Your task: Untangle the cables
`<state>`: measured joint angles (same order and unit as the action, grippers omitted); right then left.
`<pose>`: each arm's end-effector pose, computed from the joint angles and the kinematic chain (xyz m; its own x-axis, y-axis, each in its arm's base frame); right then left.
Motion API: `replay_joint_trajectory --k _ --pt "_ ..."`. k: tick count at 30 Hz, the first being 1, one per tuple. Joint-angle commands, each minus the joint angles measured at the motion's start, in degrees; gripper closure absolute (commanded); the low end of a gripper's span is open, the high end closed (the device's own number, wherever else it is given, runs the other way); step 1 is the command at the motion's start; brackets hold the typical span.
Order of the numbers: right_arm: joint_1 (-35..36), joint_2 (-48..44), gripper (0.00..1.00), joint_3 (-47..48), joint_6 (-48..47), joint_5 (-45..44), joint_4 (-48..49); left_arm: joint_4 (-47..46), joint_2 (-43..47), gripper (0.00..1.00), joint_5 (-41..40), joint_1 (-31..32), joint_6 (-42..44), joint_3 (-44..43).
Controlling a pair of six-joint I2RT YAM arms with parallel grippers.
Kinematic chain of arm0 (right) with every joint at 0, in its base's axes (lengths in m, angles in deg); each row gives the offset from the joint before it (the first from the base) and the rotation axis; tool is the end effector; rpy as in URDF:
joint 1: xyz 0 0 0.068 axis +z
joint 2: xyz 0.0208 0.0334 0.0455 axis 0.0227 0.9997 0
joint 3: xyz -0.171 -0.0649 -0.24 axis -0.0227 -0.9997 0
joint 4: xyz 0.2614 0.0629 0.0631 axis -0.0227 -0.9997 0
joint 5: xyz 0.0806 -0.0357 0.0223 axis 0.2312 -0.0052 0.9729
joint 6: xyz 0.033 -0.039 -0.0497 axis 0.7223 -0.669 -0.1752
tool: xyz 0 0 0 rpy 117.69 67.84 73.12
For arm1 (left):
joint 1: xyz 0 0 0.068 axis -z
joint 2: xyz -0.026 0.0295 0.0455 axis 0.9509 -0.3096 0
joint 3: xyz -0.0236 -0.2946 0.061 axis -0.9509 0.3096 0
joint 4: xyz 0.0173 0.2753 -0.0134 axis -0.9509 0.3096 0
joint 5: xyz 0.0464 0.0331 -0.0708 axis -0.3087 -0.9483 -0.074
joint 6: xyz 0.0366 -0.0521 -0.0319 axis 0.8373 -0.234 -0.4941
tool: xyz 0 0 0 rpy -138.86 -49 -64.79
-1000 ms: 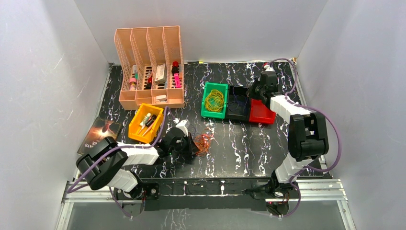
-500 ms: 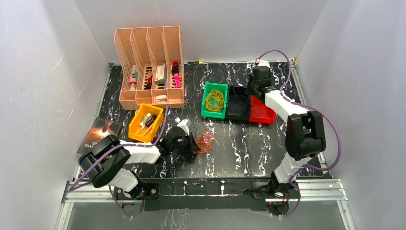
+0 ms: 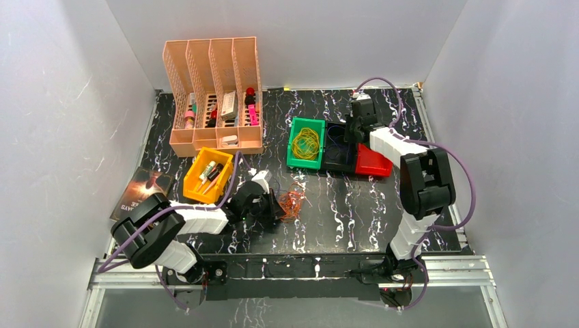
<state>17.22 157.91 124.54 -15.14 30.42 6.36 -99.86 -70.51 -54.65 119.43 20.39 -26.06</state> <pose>0.4249 0.1104 0.2240 -0.6383 0.0569 -0.7677 0.0105 0.9978 0.0652 0.1830 -0.2081 0.1413 -0.7991 -0.1649 -0.5781 0.3214 0.6955 -0.6427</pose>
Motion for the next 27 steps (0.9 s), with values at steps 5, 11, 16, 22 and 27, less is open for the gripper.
replay_joint_trajectory --k 5,11,16,22,27 --pt "0.74 1.82 1.00 3.68 -0.91 5.42 0.59 3.93 1.46 1.00 -1.42 0.08 0.52 1.81" --pt "0.75 2.24 0.99 3.92 -0.96 4.82 0.05 3.82 1.72 1.00 -1.58 0.04 0.43 2.25" --pt "0.74 1.66 0.89 4.35 -0.88 4.59 -0.23 3.54 1.74 1.00 -1.61 0.08 0.35 2.36" --pt "0.77 -2.08 0.79 4.82 -0.65 4.05 -0.14 3.46 1.64 1.00 -1.45 0.07 0.46 2.36" --pt "0.76 -4.91 0.73 6.02 -1.04 1.66 -1.36 3.17 1.60 1.00 -1.35 0.06 0.35 2.44"
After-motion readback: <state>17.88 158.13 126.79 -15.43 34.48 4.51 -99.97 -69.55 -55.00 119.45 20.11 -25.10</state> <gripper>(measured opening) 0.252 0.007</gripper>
